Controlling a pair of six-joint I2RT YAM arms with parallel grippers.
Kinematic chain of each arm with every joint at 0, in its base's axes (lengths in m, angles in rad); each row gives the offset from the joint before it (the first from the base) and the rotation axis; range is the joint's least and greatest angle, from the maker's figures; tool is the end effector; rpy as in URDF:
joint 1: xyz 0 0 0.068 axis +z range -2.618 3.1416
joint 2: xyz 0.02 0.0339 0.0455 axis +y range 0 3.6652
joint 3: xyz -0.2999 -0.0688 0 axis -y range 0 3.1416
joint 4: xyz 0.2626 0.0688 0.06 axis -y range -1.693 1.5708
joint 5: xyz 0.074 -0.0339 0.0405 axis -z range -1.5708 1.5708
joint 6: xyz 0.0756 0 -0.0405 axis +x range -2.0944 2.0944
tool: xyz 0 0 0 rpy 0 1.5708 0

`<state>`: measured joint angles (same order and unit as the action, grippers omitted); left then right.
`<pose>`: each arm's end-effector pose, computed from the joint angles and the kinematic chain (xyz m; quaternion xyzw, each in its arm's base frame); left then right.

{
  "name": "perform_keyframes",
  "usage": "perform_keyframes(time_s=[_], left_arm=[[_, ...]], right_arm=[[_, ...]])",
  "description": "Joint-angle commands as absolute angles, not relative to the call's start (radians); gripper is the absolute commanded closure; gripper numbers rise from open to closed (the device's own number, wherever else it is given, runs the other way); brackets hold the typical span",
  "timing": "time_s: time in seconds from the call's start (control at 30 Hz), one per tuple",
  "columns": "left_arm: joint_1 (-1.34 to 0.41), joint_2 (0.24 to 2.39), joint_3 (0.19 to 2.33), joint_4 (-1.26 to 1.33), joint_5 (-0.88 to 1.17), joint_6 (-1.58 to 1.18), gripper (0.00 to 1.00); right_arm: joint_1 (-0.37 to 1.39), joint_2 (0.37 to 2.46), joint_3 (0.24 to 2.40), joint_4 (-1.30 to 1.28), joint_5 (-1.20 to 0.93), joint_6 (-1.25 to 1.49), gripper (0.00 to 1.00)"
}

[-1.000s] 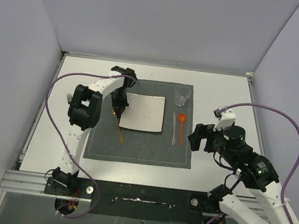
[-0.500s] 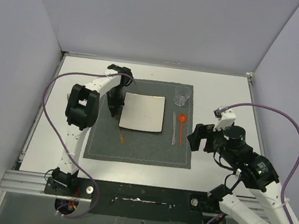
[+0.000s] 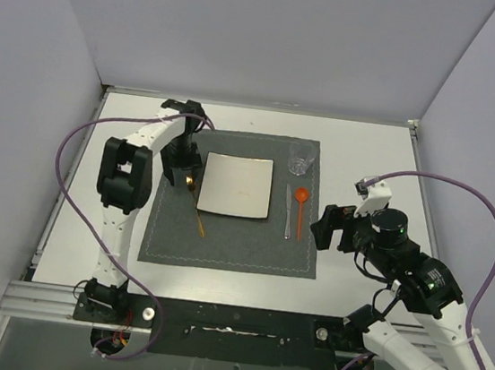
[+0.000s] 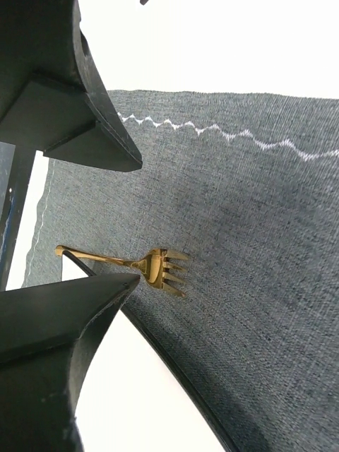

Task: Set the dinner table for one person
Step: Adjust the fork on the napkin.

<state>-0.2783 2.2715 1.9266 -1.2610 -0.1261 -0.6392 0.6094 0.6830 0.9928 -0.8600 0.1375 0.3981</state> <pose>0.4599 -0.1215 0.1615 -0.1780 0.9819 0.0642 0.0122 0.1257 0.0751 0.3621 -0.0584 0.8692 0.1827 0.4557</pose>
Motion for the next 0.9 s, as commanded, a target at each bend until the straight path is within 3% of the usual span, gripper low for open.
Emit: perform_keyframes(time_s=[0.0,0.27,0.87], left_arm=[[-0.261,2.171,1.972,-1.222,-0.118,-0.638,0.42],[-0.254,2.254,2.037,-1.210,-0.099,-0.637,0.52],[-0.255,2.372,2.069,-1.184,-0.092,-0.629,0.55]], right_arm=[[0.614,0.676,1.015,-0.804,0.131,0.396,0.02],[0.614,0.680,1.020,-0.811,0.138,0.391,0.02],[0.614,0.688,1.025,-0.825,0.153,0.388,0.02]])
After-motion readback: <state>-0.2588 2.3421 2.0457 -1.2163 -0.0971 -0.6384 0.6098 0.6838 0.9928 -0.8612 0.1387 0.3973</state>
